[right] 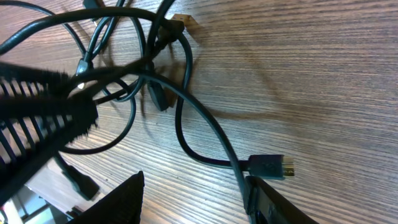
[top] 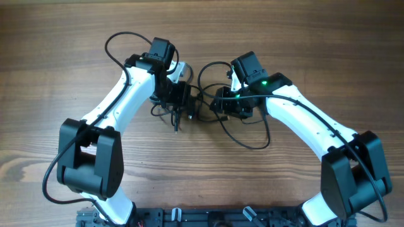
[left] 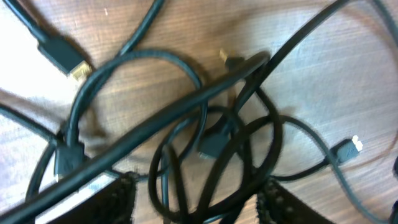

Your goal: Untangle cables

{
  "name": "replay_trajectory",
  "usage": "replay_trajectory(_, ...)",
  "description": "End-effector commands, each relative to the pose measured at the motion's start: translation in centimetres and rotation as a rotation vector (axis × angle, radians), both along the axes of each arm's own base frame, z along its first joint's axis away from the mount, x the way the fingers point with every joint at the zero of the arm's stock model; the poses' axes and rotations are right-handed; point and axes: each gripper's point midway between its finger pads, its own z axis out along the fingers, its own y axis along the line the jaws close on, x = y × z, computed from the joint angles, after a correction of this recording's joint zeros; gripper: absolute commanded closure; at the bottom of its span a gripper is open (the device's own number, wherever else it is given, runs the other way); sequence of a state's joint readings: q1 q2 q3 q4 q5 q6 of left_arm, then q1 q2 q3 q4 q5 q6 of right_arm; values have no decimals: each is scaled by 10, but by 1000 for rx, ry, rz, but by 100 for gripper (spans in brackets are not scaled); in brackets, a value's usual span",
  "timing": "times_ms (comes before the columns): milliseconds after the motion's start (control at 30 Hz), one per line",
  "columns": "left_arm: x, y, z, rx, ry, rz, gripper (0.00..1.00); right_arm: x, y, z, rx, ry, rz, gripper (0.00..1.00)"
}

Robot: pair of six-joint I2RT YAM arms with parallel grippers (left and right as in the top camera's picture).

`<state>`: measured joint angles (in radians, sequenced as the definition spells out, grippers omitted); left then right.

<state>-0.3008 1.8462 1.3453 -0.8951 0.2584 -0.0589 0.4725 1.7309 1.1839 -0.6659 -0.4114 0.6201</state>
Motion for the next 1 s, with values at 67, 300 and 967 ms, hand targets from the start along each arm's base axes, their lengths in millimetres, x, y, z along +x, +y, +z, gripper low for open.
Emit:
replay_trajectory(67,6,-1,-3,-1,-7,60,48,0,1,-4,2,15,-5,45)
replay_trajectory(300,6,-2,-3,-1,-9,60,58,0,2,-4,4,15,-4,45)
replay_trajectory(967,22,-3,0,-10,-57,129,53,0,2,-3,6,10,-3,48)
